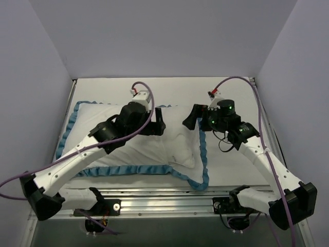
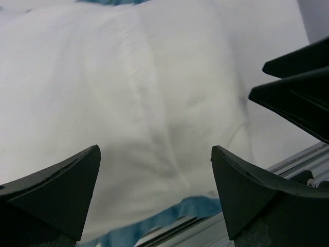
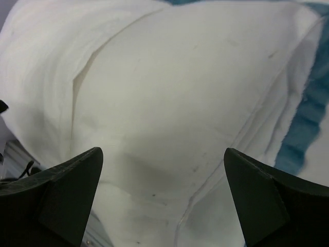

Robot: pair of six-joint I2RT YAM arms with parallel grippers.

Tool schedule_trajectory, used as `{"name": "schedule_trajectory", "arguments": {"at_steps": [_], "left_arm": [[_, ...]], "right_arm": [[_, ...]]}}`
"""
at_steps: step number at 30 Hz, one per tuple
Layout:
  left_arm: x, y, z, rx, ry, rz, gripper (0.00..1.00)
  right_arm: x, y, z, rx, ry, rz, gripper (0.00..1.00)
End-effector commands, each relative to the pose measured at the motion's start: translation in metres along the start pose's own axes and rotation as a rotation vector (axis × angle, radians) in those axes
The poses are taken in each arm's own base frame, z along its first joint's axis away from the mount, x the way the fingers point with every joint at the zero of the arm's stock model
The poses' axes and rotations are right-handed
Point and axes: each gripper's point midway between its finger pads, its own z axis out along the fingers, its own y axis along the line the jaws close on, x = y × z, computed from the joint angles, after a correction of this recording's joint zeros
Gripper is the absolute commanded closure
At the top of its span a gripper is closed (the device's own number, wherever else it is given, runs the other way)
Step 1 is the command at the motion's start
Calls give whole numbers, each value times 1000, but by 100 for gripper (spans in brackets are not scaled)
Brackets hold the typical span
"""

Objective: Remove the pillowcase from the pillow

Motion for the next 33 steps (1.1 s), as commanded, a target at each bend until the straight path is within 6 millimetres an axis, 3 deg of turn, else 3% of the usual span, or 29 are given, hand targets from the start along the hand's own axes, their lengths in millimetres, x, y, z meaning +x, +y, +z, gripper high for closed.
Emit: {"name": "schedule_trajectory", "arguments": {"at_steps": [1, 2, 4, 5, 8, 9, 12, 13, 15, 16, 18, 19, 22, 23, 27, 28, 29, 30, 33], "left_arm": [[34, 69, -47, -266, 40, -114, 3], [54, 88, -49, -332, 63, -163, 3], [73, 104, -63, -369, 70, -241, 3], [96, 120, -62, -407, 109, -258, 3], [108, 130, -57, -387, 93, -332, 3], [121, 140, -48, -395, 125, -360, 3], [113, 146, -15, -351, 113, -393, 3], [97, 141, 0, -308, 67, -394, 3], [90, 145, 24, -308, 79, -335, 3], [64, 138, 35, -279, 25, -321, 3], [54, 139, 57, -283, 42, -255, 3], [29, 129, 64, -250, -1, -239, 3], [11, 123, 84, -218, -8, -181, 3], [-1, 117, 85, -194, -26, -179, 3], [-7, 108, 77, -152, -39, -183, 3], [-7, 106, 72, -139, -48, -194, 3], [8, 110, 69, -144, -24, -201, 3], [5, 106, 56, -125, -45, -211, 3], [35, 108, 31, -105, -17, -256, 3]], "right_arm": [[35, 17, 6, -44, 95, -10, 0], [50, 22, 8, -59, 127, -16, 0], [63, 27, 9, -74, 151, -31, 0], [70, 30, 10, -82, 166, -41, 0], [103, 43, 13, -106, 241, -93, 0], [114, 50, 14, -122, 267, -114, 0], [133, 57, 17, -123, 300, -139, 0], [134, 59, 17, -120, 297, -148, 0], [136, 53, 20, -68, 281, -171, 0], [141, 52, 23, -46, 290, -187, 0], [141, 44, 27, 16, 276, -209, 0], [145, 45, 30, 25, 280, -218, 0], [149, 46, 36, 52, 273, -238, 0], [148, 48, 39, 71, 255, -247, 0], [151, 36, 54, 177, 229, -262, 0], [158, 30, 60, 200, 245, -266, 1], [160, 29, 63, 212, 245, -262, 3], [159, 31, 68, 212, 240, -258, 8], [156, 41, 79, 186, 237, -251, 44]]}}
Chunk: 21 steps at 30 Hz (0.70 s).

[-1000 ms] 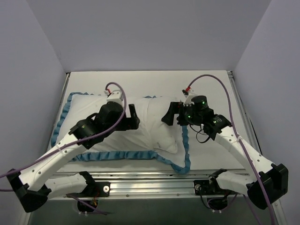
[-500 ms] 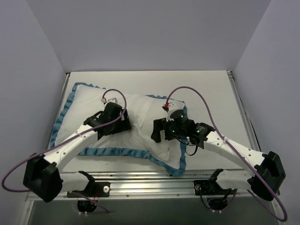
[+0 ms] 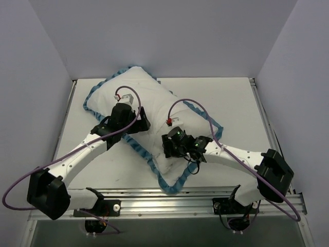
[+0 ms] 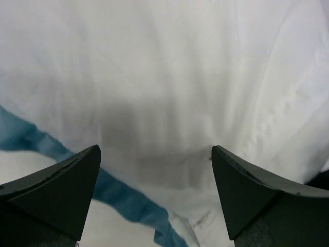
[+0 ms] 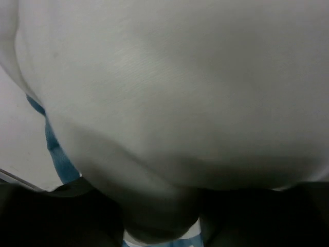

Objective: Remove the pillowcase from the pillow

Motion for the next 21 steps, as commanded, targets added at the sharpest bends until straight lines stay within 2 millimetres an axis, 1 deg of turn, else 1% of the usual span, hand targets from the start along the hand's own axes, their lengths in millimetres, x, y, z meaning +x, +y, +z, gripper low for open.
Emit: {"name": "schedule_trajectory", "arguments": {"at_steps": [1, 2, 3, 4, 5, 6, 7, 9, 10, 12, 13, 14, 17, 19, 21], "left_arm": [[17, -8, -33, 106, 7, -70, 3], [27, -4, -38, 110, 24, -81, 3], [46, 2, -45, 120, 54, -92, 5], [54, 5, -48, 119, 68, -114, 7], [63, 8, -50, 125, 87, -125, 9], [69, 7, -56, 146, 96, -140, 11], [85, 11, -55, 151, 129, -163, 12], [95, 10, -57, 177, 142, -185, 14], [105, 10, -55, 192, 158, -202, 16], [112, 8, -50, 209, 162, -212, 17], [118, 9, -48, 208, 174, -215, 18], [123, 11, -43, 199, 190, -212, 18], [125, 9, -31, 194, 194, -202, 19], [120, 6, -23, 202, 171, -192, 21], [116, 6, -12, 171, 163, -184, 38]], "right_arm": [[-14, 12, 11, -7, -22, 19, 64], [-18, 15, 10, -16, -29, 18, 74], [-29, 21, 8, -30, -46, 16, 83], [-34, 24, 8, -36, -51, 14, 97], [-39, 26, 6, -40, -60, 13, 100], [-45, 29, 3, -46, -71, 14, 100], [-59, 34, -3, -62, -101, 17, 100], [-70, 39, -10, -79, -122, 16, 100], [-84, 44, -18, -94, -153, 18, 100], [-92, 47, -23, -98, -168, 18, 100], [-101, 50, -27, -105, -186, 22, 100], [-103, 51, -28, -107, -189, 22, 100], [-107, 55, -31, -123, -192, 24, 100], [-107, 58, -33, -137, -189, 27, 100], [-108, 61, -34, -152, -188, 31, 100]]}}
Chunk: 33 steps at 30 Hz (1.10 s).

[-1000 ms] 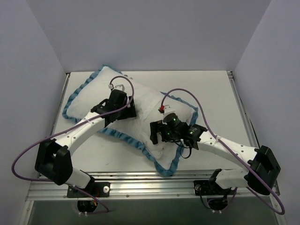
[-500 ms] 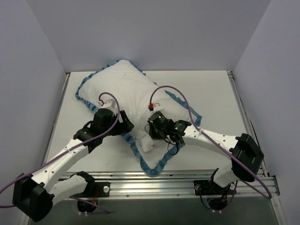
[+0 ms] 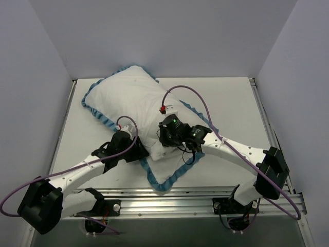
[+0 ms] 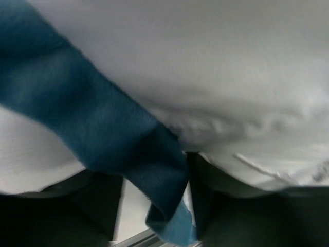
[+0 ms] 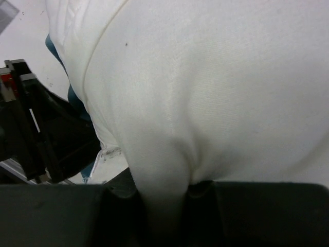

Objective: Remove the pillowcase from the pillow

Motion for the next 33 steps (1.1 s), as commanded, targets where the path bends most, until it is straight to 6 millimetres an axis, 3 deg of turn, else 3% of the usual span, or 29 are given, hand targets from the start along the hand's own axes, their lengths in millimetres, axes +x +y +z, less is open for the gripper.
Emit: {"name": "schedule_trajectory", "arguments": {"at_steps": [1, 2, 5, 6, 7, 9, 10, 12, 13, 16, 18, 24, 26, 28, 29, 30, 32, 33], "left_arm": [[-33, -29, 12, 66, -97, 18, 49], [-33, -25, 19, 38, -88, 21, 73], [-45, -17, 32, -34, -112, 33, 97], [-48, -12, 33, -67, -117, 32, 98], [-60, -7, 34, -107, -157, 30, 98], [-66, 6, 38, -178, -170, 22, 98], [-78, 12, 38, -215, -210, 8, 98], [-86, 24, 41, -270, -231, -9, 98], [-94, 29, 42, -288, -253, -35, 98], [-108, 47, 46, -349, -285, -102, 98], [-117, 52, 49, -362, -303, -131, 98], [-139, 72, 52, -409, -333, -194, 98], [-141, 74, 58, -412, -321, -176, 98], [-138, 61, 65, -348, -278, -142, 98], [-137, 56, 68, -321, -263, -138, 91], [-134, 48, 70, -283, -254, -129, 85], [-132, 26, 62, -193, -239, -105, 70], [-129, 19, 58, -174, -230, -87, 57]], "right_arm": [[-45, 24, -15, -83, -124, 27, 100], [-46, 25, -18, -89, -123, 24, 100], [-64, 27, -41, -101, -165, 16, 100], [-70, 26, -49, -99, -181, 12, 100], [-88, 28, -70, -115, -234, 13, 100], [-98, 25, -91, -120, -253, -1, 100], [-117, 29, -117, -147, -312, -11, 100], [-123, 28, -142, -162, -334, -32, 100], [-135, 29, -167, -186, -385, -41, 100], [-134, 31, -204, -255, -404, -92, 100], [-123, 37, -223, -322, -378, -125, 100], [-71, 37, -241, -445, -260, -207, 100], [-58, 47, -250, -540, -238, -229, 100], [-44, 53, -252, -603, -209, -236, 100], [-44, 54, -251, -612, -215, -233, 96], [-39, 54, -243, -607, -190, -231, 74], [-34, 56, -235, -610, -158, -244, 50], [-33, 57, -229, -610, -147, -257, 34]]}}
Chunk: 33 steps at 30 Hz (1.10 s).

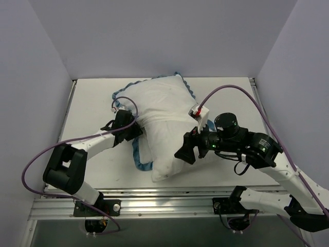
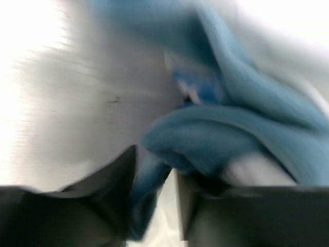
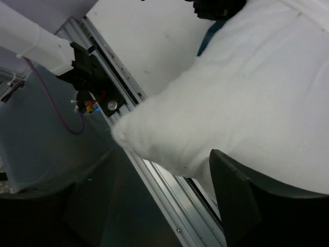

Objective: Remove the pillowcase from the pillow

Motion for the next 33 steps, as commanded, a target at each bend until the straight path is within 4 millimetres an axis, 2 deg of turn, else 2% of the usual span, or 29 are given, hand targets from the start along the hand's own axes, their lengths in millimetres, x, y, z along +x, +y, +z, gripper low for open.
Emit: {"name": "schedule_trajectory", "arguments": {"at_steps": [1, 2, 3, 4, 5, 6, 7, 8, 10, 11, 13, 14, 15, 16, 17, 18, 19, 20, 21, 22, 24, 25, 27, 28, 31, 33], "left_arm": [[-18, -7, -15, 51, -50, 23, 50], [-20, -9, -31, 60, -56, 25, 44], [-20, -10, -40, 63, -60, 27, 30], [-20, -10, -50, 65, -65, 28, 25], [-23, -8, -69, 57, -81, 28, 20], [-24, -6, -78, 49, -92, 25, 16], [-30, -8, -96, 66, -124, 21, 10], [-27, 0, -104, 32, -119, 23, 8], [-27, 1, -118, 38, -129, 26, 5], [-29, -1, -126, 58, -142, 21, 5], [-24, -12, -130, 115, -113, 25, 5], [-26, -21, -129, 148, -112, 26, 5], [-22, -28, -128, 181, -85, 30, 5], [-17, -33, -119, 191, -48, 25, 5], [-20, -41, -114, 220, -50, 22, 5], [-19, -53, -112, 259, -29, 23, 5], [-15, -55, -95, 250, 5, 26, 5], [-19, -64, -86, 268, 8, 32, 5], [-18, -70, -78, 274, 23, 52, 5], [-22, -86, -63, 294, 57, 69, 5], [-27, -105, -47, 323, 81, 109, 5], [-36, -125, -34, 348, 92, 126, 5], [-43, -140, -22, 355, 100, 153, 6], [-56, -156, -17, 374, 83, 165, 6], [-71, -159, -12, 339, 50, 206, 5], [-88, -155, -19, 297, 5, 248, 4]], "right_arm": [[-28, 35, -11, -176, -113, -108, 29], [-31, 30, -9, -148, -126, -108, 24], [-33, 25, -6, -124, -131, -109, 15], [-37, 21, -6, -99, -139, -113, 13], [-38, 16, -4, -72, -134, -110, 11], [-40, 1, 4, 0, -127, -97, 8], [-42, -16, 7, 71, -119, -75, 7], [-47, -30, 7, 133, -127, -45, 6], [-45, -72, 17, 274, -98, 24, 4], [-40, -108, 15, 365, -89, 98, 4], [-29, -150, 20, 464, -59, 183, 6], [-14, -183, 15, 548, -43, 265, 8], [-3, -198, 18, 581, -17, 302, 10], [2, -207, 20, 592, -19, 322, 10], [11, -212, 23, 598, -4, 339, 11], [30, -218, 31, 603, 43, 366, 11], [35, -213, 40, 550, 50, 381, 12], [41, -209, 47, 517, 60, 396, 13], [57, -205, 55, 485, 89, 421, 14], [56, -199, 63, 451, 61, 446, 15], [59, -183, 74, 388, 53, 457, 17], [61, -167, 86, 350, 52, 450, 17], [62, -153, 99, 321, 58, 436, 17], [58, -141, 107, 286, 46, 435, 17], [44, -129, 115, 240, 0, 429, 18], [29, -133, 112, 268, -47, 412, 18]]}}
